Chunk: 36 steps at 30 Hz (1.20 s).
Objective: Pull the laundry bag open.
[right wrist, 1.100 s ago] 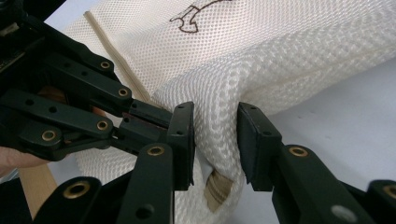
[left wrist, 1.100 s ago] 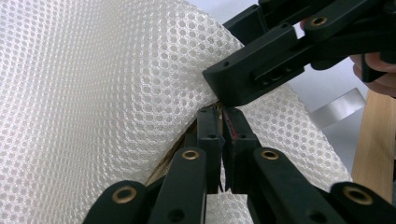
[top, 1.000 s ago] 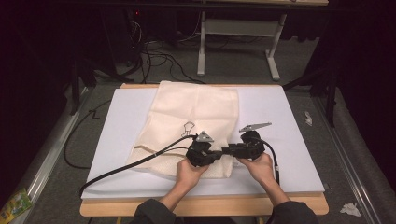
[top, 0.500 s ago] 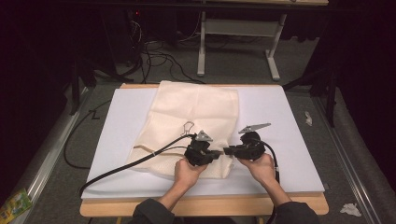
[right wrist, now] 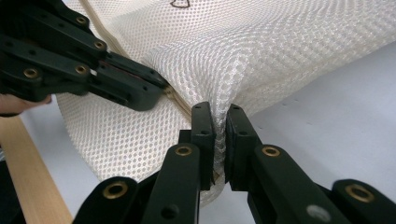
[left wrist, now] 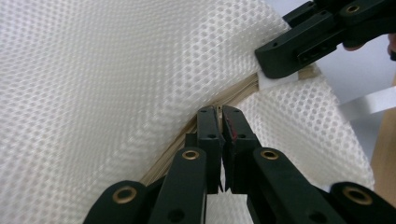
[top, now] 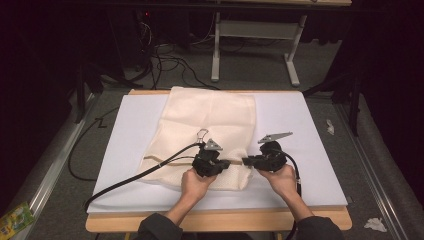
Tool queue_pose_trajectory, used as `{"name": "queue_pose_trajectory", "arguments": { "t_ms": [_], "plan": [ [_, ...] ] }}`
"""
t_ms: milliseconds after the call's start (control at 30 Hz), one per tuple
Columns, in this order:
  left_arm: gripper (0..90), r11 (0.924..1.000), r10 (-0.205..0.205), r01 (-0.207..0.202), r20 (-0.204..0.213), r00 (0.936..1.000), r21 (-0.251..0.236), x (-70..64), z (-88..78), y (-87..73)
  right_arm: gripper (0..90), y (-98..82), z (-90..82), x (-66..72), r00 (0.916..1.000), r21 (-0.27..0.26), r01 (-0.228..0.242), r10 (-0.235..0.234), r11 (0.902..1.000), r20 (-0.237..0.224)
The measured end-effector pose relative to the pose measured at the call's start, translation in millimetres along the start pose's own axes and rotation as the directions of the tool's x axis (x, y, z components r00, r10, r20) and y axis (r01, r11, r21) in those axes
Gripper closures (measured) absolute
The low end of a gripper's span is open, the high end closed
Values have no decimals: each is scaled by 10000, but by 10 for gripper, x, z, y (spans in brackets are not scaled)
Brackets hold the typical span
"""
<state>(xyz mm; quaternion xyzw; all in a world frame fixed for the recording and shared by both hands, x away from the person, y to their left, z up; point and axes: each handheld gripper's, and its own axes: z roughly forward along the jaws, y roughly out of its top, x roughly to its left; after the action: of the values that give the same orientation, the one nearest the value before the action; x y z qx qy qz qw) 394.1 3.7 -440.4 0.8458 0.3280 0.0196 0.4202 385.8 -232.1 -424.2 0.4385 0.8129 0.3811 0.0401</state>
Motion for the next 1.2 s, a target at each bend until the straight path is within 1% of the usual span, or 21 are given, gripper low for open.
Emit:
{"name": "queue_pose_trajectory", "arguments": {
  "t_ms": [33, 133, 367, 400, 433, 467, 533, 667, 833, 967, 1000, 1100, 1200],
  "plan": [
    [873, 10000, 36, -36, -74, 10000, 11, 14, -21, -7, 855, -2, 0, -5, 10000, 13, -1, 1, 10000, 11],
    [873, 10000, 50, -50, -103, 9999, -12, 29, -56, -10, 855, -7, -4, -19, 10000, 36, -80, 80, 10000, 35],
    [873, 9999, 110, -110, -100, 9999, 3, 26, -62, -19, 854, -7, -3, -20, 10000, 58, -60, 60, 10000, 3],
    [873, 9999, 159, -159, -172, 9997, 29, 30, -69, -20, 855, -6, -3, -19, 10000, 56, -47, 47, 10000, 11],
    [873, 9999, 109, -109, -128, 9999, 6, 36, -77, -24, 855, -7, -4, -19, 10000, 55, -25, 25, 10000, 52],
    [873, 10000, 80, -81, -202, 9998, -40, 37, -83, -30, 854, -8, -6, -24, 10000, 41, -36, 36, 10000, 5],
    [873, 9999, 113, -113, -282, 9995, -8, 55, -108, -41, 855, -10, -9, -26, 10000, 56, -7, 6, 10000, 59],
    [873, 9999, -43, 39, -393, 9992, -116, 99, -158, -52, 855, -18, -16, -43, 9999, 65, -16, 15, 10000, 132],
    [873, 9999, 25, -30, -408, 9992, -110, 101, -181, -55, 855, -17, -23, -44, 9999, 34, -11, 10, 10000, 118],
    [873, 9999, 37, -43, -560, 9984, -103, 124, -210, -63, 855, -18, -33, -49, 9999, 48, -7, 6, 10000, 151],
    [873, 9999, -17, 8, -594, 9982, -144, 144, -233, -68, 855, -20, -40, -51, 9998, 41, -81, 80, 10000, 176],
    [873, 9997, -112, 97, -678, 9976, -224, 188, -295, -79, 855, -29, -70, -76, 9997, -27, -62, 62, 10000, 235],
    [873, 9996, -109, 89, -706, 9974, -278, 198, -331, -77, 855, -24, -88, -83, 9996, -39, -58, 59, 10000, 293]
  ]
}}
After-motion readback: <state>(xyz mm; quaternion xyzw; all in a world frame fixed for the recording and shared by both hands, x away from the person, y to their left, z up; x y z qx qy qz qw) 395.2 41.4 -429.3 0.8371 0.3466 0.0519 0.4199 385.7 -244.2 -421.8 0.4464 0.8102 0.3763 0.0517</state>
